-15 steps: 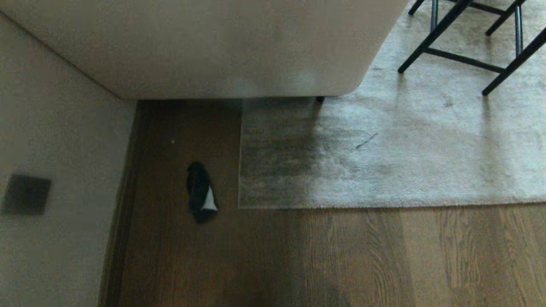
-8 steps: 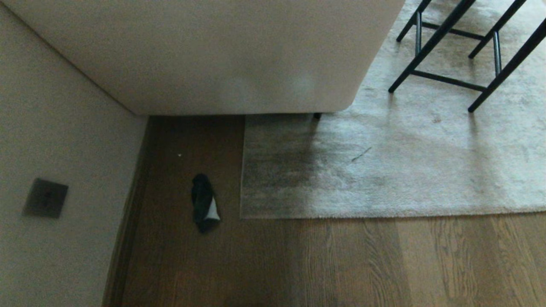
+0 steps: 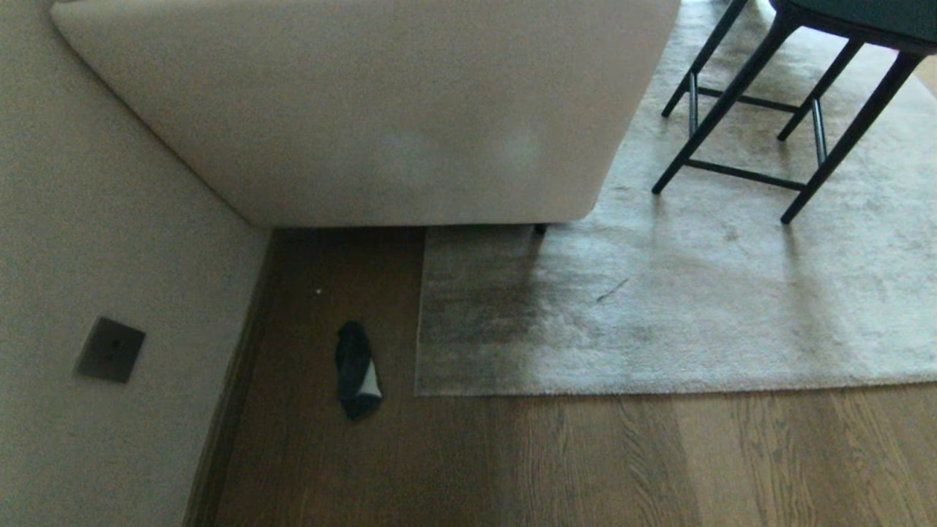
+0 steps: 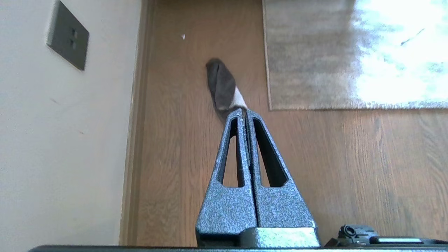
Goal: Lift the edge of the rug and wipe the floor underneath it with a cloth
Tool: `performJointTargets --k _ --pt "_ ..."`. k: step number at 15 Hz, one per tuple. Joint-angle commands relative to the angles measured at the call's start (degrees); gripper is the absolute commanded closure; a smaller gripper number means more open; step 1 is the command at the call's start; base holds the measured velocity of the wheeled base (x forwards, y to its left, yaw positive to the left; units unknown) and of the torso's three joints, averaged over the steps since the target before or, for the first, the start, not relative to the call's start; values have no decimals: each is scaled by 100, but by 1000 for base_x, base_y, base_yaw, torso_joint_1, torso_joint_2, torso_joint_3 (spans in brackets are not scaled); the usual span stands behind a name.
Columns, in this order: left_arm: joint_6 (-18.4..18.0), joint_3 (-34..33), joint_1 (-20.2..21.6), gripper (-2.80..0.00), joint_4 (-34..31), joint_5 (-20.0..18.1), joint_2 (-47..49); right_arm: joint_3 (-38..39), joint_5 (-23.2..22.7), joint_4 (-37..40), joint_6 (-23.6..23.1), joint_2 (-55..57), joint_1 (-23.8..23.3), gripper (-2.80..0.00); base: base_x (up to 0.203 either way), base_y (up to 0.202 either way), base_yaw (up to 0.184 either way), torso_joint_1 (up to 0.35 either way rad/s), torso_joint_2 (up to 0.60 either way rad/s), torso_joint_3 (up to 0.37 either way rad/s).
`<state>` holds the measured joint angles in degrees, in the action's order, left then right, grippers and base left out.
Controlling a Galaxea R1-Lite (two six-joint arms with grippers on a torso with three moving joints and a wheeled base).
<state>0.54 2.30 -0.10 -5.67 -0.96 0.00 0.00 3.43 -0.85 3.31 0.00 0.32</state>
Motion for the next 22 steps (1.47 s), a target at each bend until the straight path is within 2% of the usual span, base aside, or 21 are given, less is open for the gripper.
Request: performJointTargets --k 1,22 --pt "7 -2 1 0 -4 0 0 0 0 -3 3 0 3 0 0 0 0 5 -2 198" --pt "34 -2 1 0 4 8 0 0 0 -3 3 1 3 0 0 0 0 3 2 201"
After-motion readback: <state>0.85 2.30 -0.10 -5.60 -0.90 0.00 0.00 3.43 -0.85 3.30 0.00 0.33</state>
